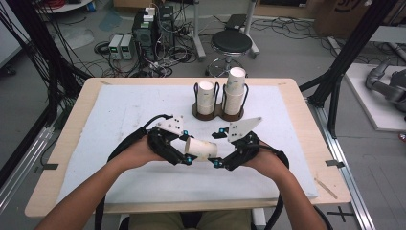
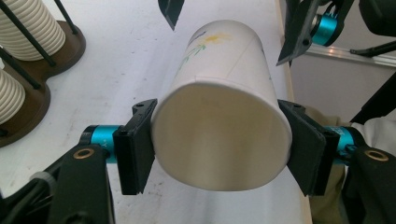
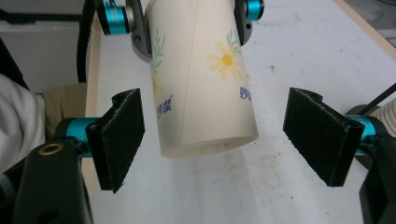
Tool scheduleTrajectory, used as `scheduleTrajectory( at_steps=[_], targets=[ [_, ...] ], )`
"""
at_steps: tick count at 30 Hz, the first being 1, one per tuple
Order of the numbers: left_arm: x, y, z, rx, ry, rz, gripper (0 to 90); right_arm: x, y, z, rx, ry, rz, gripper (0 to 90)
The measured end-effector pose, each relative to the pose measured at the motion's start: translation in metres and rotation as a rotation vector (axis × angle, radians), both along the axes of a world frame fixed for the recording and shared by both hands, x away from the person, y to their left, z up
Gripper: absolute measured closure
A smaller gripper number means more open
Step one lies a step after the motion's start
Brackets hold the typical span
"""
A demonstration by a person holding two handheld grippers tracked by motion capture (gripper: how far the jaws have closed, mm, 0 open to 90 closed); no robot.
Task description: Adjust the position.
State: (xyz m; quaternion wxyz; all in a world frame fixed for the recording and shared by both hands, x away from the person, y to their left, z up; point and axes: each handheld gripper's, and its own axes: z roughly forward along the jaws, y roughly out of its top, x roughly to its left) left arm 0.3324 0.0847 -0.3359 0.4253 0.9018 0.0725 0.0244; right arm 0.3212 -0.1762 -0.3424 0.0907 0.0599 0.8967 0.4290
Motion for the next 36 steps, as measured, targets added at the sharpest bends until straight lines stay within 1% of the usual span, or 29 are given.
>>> scheduleTrajectory(
  at_steps=[1, 3, 4, 7, 8, 9, 11, 12, 13, 16, 18, 19, 22, 23, 24, 27, 31, 32, 36],
  targets=[
    [0.001, 0.000, 0.002, 0.017, -0.007, -0.006, 33.1, 0.001, 0.002, 0.000, -0.010, -0.003, 0.004, 21.2],
    [0.001, -0.002, 0.003, 0.026, -0.003, -0.002, 33.1, 0.001, 0.004, 0.000, -0.025, -0.001, 0.008, 21.3],
    [0.001, -0.003, 0.004, 0.041, 0.002, -0.002, 33.1, 0.002, 0.006, 0.001, -0.031, -0.005, 0.011, 21.2],
    [0.002, -0.006, 0.006, 0.090, 0.002, -0.011, 33.0, 0.003, 0.012, 0.002, -0.062, -0.011, 0.021, 21.3],
    [0.001, -0.007, 0.006, 0.092, 0.001, -0.007, 33.0, 0.003, 0.014, 0.002, -0.079, -0.020, 0.025, 21.3],
    [0.002, -0.008, 0.007, 0.114, 0.001, -0.012, 33.0, 0.002, 0.016, 0.002, -0.093, -0.022, 0.026, 21.3],
    [0.002, -0.010, 0.008, 0.127, 0.001, -0.012, 33.0, 0.003, 0.021, 0.002, -0.127, -0.034, 0.034, 21.3],
    [0.002, -0.011, 0.009, 0.135, 0.011, -0.009, 33.0, 0.003, 0.023, 0.002, -0.145, -0.034, 0.037, 21.3],
    [0.003, -0.011, 0.008, 0.141, 0.007, -0.007, 33.0, 0.003, 0.026, 0.002, -0.163, -0.039, 0.042, 21.4],
    [0.004, -0.013, 0.008, 0.169, 0.022, 0.004, 33.0, 0.003, 0.033, 0.000, -0.210, -0.053, 0.054, 21.5],
    [0.004, -0.014, 0.007, 0.178, 0.026, 0.008, 33.0, 0.003, 0.038, -0.001, -0.246, -0.066, 0.061, 21.7],
    [0.005, -0.014, 0.007, 0.185, 0.026, 0.007, 33.0, 0.003, 0.040, -0.002, -0.252, -0.069, 0.062, 21.7],
    [0.005, -0.015, 0.007, 0.194, 0.033, 0.008, 33.0, 0.003, 0.046, -0.004, -0.288, -0.067, 0.063, 21.9],
    [0.005, -0.015, 0.007, 0.199, 0.033, 0.008, 33.0, 0.003, 0.048, -0.004, -0.299, -0.077, 0.070, 22.5],
    [0.005, -0.016, 0.007, 0.202, 0.033, 0.008, 33.0, 0.004, 0.049, -0.005, -0.313, -0.076, 0.077, 25.2],
    [0.005, -0.016, 0.006, 0.211, 0.038, 0.008, 33.0, 0.004, 0.053, -0.007, -0.335, -0.079, 0.084, 26.2],
    [0.005, -0.017, 0.005, 0.219, 0.037, 0.012, 33.0, 0.003, 0.056, -0.009, -0.362, -0.083, 0.091, 34.7],
    [0.005, -0.018, 0.005, 0.222, 0.040, 0.010, 33.0, 0.003, 0.057, -0.010, -0.365, -0.084, 0.096, 34.8],
    [0.004, -0.019, 0.005, 0.223, 0.031, 0.014, 32.7, 0.003, 0.058, -0.011, -0.373, -0.088, 0.092, 35.7]
  ],
)
